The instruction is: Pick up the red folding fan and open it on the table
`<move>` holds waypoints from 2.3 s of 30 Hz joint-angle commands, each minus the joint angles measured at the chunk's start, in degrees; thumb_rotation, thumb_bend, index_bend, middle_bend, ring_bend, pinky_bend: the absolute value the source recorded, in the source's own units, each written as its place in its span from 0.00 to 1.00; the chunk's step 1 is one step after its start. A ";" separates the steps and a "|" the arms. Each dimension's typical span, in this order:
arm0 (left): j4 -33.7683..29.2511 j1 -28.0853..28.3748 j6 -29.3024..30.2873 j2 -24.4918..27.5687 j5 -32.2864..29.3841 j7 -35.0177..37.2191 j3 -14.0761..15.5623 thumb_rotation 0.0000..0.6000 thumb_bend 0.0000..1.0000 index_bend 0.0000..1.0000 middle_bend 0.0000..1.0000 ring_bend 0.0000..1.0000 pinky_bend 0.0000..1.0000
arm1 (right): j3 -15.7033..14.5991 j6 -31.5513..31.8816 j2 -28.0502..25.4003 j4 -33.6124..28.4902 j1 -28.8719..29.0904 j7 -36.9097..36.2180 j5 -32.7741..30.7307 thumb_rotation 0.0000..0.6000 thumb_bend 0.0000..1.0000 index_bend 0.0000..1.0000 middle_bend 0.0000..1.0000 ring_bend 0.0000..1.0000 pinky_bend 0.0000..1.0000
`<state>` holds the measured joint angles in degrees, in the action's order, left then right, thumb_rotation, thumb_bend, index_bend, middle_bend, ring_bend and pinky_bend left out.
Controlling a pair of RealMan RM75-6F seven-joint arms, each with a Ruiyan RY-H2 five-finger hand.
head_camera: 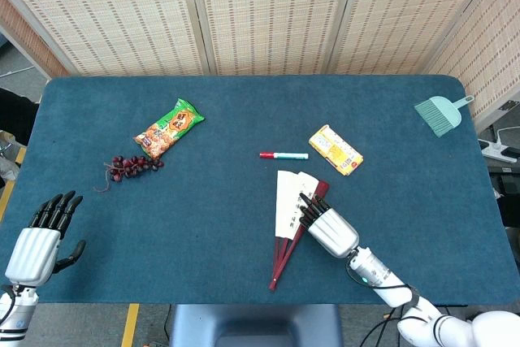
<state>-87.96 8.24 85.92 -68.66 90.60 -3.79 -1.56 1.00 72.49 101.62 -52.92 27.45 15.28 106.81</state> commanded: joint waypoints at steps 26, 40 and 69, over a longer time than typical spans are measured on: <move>1.79 0.23 -0.55 -0.08 -1.14 1.21 -0.36 1.00 0.37 0.00 0.00 0.00 0.13 | -1.48 2.42 7.64 9.10 4.23 -2.31 -3.38 1.00 0.60 0.69 0.31 0.09 0.24; 2.53 1.37 -1.64 -0.61 0.84 5.15 0.42 1.00 0.38 0.00 0.05 0.02 0.16 | -0.17 3.53 -10.22 -21.99 6.24 0.26 -4.45 1.00 0.68 0.74 0.33 0.12 0.25; -12.23 17.76 -25.11 -8.91 -9.28 49.84 -4.49 1.00 0.37 0.20 0.16 0.07 0.23 | 19.62 -9.07 -19.69 -63.50 19.32 14.07 -46.35 1.00 0.68 0.75 0.33 0.12 0.26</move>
<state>-96.97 23.67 64.44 -76.75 84.57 43.55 -4.63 19.45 62.82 80.39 -115.80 45.07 27.30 62.68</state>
